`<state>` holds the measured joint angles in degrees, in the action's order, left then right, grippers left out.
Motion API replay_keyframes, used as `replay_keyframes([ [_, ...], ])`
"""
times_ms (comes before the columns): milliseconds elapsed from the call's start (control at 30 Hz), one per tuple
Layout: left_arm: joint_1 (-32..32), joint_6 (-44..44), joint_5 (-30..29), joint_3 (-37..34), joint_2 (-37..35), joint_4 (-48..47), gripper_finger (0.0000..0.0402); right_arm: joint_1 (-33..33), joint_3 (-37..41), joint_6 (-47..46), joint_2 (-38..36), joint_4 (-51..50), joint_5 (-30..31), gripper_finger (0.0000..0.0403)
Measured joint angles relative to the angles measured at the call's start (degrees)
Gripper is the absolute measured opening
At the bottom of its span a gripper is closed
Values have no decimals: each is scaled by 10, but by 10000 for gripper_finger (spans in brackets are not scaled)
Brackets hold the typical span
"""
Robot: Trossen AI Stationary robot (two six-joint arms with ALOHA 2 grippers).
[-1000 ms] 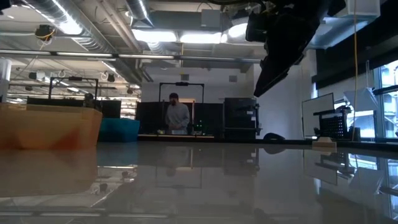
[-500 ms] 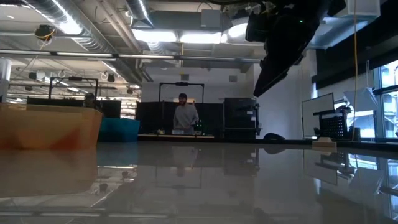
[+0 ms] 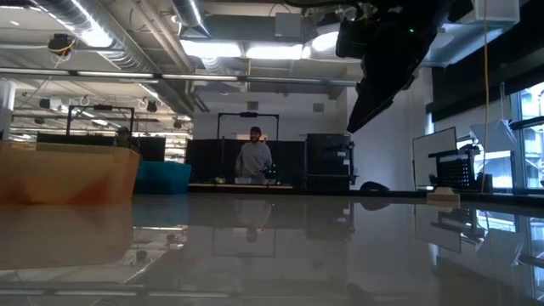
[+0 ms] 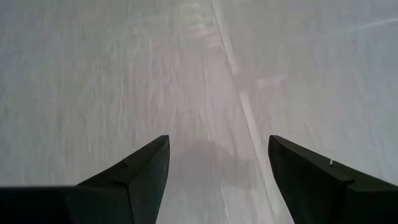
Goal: Sort blocks by size
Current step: Put the light blue rectangular block into the yellow bin, then put the light brown rectangular block into the yellow bin
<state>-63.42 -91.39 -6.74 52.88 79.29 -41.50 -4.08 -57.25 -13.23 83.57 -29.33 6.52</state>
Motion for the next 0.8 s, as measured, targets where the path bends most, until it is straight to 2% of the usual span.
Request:
replay_keyframes([
  [233, 10, -15, 2, 0, 0, 1, 66, 0, 0, 0, 0, -7, 0, 269],
  [400, 10, -30, 7, 0, 0, -13, 130, 0, 0, 0, 0, -8, 0, 269],
  [500, 16, -25, 41, 0, -1, -16, 168, 0, 0, 0, 0, -8, 0, 269],
  [567, 23, -13, 78, 0, -7, -17, 185, 0, 0, 0, 0, -8, 1, 269],
  [633, 29, -12, 88, 0, -22, -16, 194, 0, 0, 0, 0, -8, 1, 269],
  [700, 35, 6, 69, 0, -42, -14, 197, 0, 0, 0, 0, -8, 1, 269],
  [800, 50, 60, 5, 0, -83, -13, 198, 0, 0, 0, 0, -8, 1, 269],
])
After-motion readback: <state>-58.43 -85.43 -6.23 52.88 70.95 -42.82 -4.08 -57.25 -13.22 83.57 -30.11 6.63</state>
